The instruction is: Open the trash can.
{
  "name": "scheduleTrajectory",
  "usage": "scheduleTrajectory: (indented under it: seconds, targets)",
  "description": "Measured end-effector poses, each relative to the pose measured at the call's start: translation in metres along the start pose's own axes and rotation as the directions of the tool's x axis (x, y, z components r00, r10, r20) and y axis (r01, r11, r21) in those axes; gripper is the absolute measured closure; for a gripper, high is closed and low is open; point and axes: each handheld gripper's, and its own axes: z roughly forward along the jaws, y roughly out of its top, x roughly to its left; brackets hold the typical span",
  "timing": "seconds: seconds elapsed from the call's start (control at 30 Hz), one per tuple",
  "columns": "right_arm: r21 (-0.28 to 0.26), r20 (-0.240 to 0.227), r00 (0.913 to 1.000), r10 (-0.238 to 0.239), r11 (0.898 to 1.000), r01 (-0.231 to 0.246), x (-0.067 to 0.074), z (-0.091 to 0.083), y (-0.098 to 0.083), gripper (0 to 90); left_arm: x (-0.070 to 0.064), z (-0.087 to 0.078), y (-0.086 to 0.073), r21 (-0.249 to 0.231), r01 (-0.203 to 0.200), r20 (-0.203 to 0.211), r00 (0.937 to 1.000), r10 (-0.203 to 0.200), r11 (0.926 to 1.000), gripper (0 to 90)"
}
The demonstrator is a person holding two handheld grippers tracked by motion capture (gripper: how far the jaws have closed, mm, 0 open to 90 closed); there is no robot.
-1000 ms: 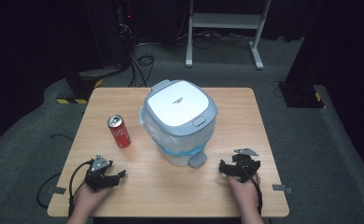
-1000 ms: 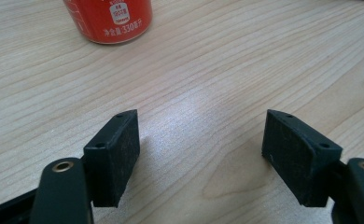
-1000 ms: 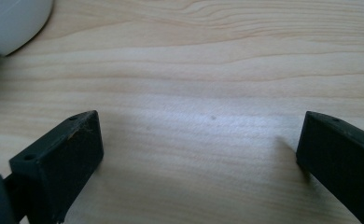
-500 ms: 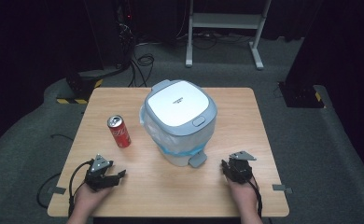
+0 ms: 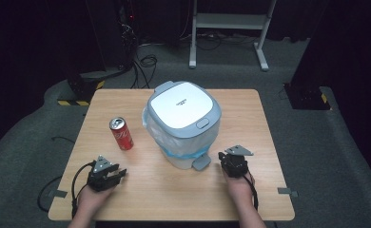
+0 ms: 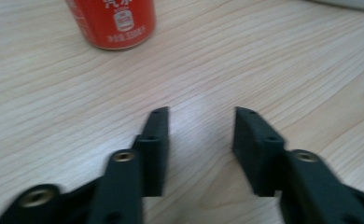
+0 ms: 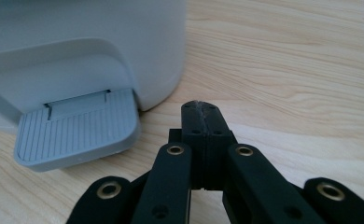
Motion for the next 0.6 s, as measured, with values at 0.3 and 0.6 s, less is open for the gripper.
scheduleTrajectory:
  seconds: [0.3, 0.6]
  targets:
    - [0.017, -0.033, 0.9975, -0.062, 0.998, 0.063, 0.011, 0.017, 0.005, 89.9, -0.042, 0.027, 0.038, -0.050, -0.041, 0.000, 0.9992, 0.041, 0.9979, 77.4]
    - [0.023, -0.067, 0.9933, -0.094, 0.995, 0.096, 0.018, 0.017, 0.003, 90.0, -0.075, 0.061, 0.079, -0.099, -0.036, -0.025, 0.9991, 0.033, 0.9945, 78.2]
